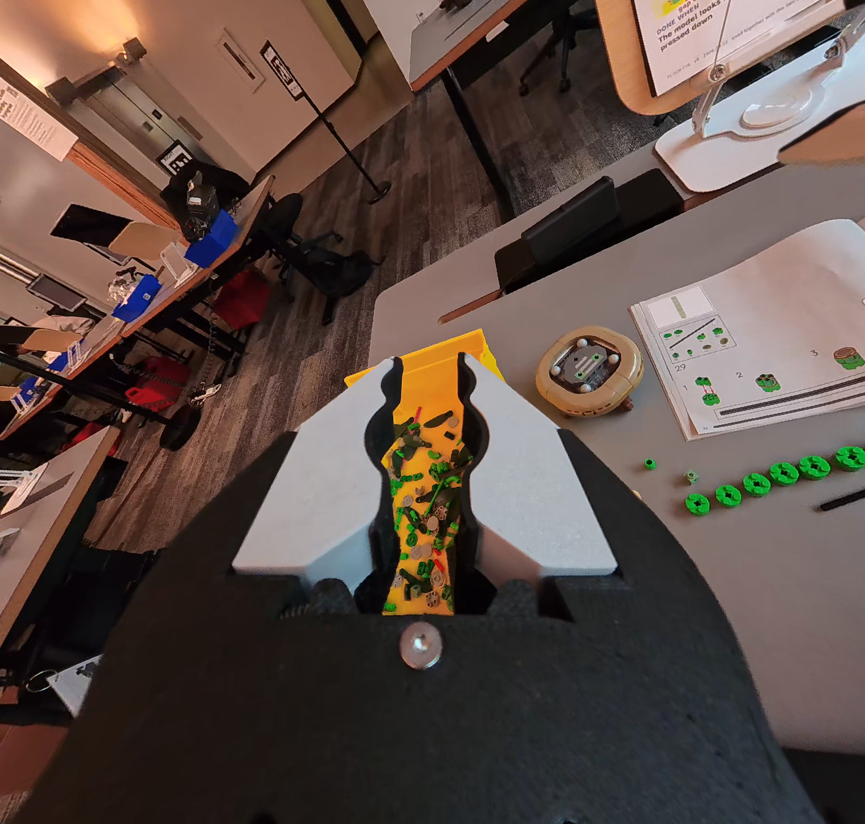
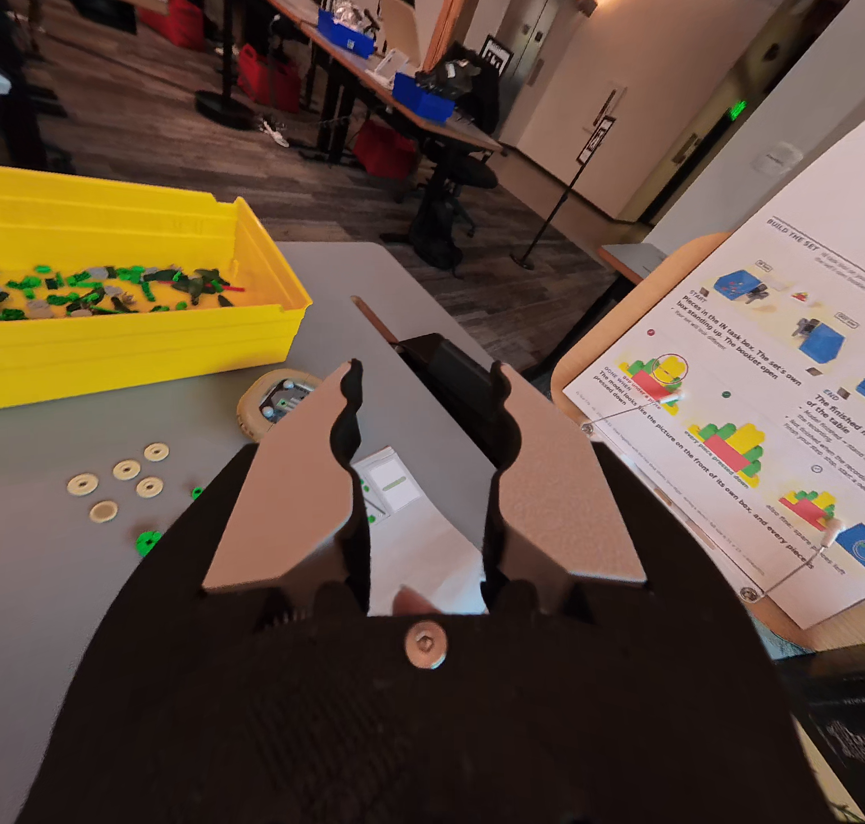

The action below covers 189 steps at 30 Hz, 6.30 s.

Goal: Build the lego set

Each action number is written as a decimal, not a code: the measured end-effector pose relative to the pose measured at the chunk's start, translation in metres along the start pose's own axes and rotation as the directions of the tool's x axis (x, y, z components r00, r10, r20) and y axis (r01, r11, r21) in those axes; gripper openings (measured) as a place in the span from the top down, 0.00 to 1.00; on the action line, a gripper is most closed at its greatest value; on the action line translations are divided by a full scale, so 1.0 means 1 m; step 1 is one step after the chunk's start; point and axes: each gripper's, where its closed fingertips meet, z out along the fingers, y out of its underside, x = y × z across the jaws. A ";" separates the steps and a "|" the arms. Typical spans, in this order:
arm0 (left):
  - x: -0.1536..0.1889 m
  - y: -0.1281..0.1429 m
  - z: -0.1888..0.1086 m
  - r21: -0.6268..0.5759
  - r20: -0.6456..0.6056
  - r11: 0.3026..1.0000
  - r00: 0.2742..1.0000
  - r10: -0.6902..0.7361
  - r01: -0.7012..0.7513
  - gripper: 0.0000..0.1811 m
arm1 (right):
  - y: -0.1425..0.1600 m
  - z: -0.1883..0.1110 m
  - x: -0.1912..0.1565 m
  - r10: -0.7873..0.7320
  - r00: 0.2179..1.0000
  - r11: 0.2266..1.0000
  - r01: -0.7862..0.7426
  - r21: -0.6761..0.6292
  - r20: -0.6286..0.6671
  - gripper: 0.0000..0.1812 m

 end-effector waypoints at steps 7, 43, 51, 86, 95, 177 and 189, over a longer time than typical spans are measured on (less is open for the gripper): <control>0.007 -0.002 0.009 -0.016 -0.019 1.000 1.000 -0.005 0.004 0.88 | 0.016 0.009 0.014 0.145 0.989 0.989 -0.145 -0.017 -0.020 0.68; 0.015 0.052 -0.005 -0.020 -0.347 0.936 0.876 -0.336 0.351 0.80 | 0.026 -0.143 0.190 0.303 0.599 0.950 -0.252 0.185 -0.741 0.55; -0.002 0.044 -0.025 0.089 -0.349 0.921 0.878 -0.327 0.379 0.79 | 0.026 -0.135 0.184 0.281 0.654 0.957 -0.250 0.150 -0.703 0.55; 0.075 -0.105 -0.037 0.482 -0.395 0.862 0.917 0.054 0.157 0.76 | 0.064 -0.219 0.189 0.358 0.907 0.934 -0.343 0.102 -0.224 0.57; 0.070 -0.130 -0.031 0.475 -0.481 0.839 0.877 -0.004 0.265 0.75 | 0.082 -0.219 0.199 0.416 0.882 0.910 -0.401 0.108 -0.223 0.57; 0.079 -0.087 0.038 0.247 -0.436 0.957 0.899 -0.032 0.154 0.76 | 0.053 -0.100 0.107 0.006 0.999 0.999 -0.007 0.039 0.034 0.68; 0.102 -0.081 0.051 0.210 -0.510 0.970 0.860 0.003 0.122 0.78 | 0.080 -0.092 0.091 -0.070 0.992 0.993 0.079 -0.088 0.109 0.66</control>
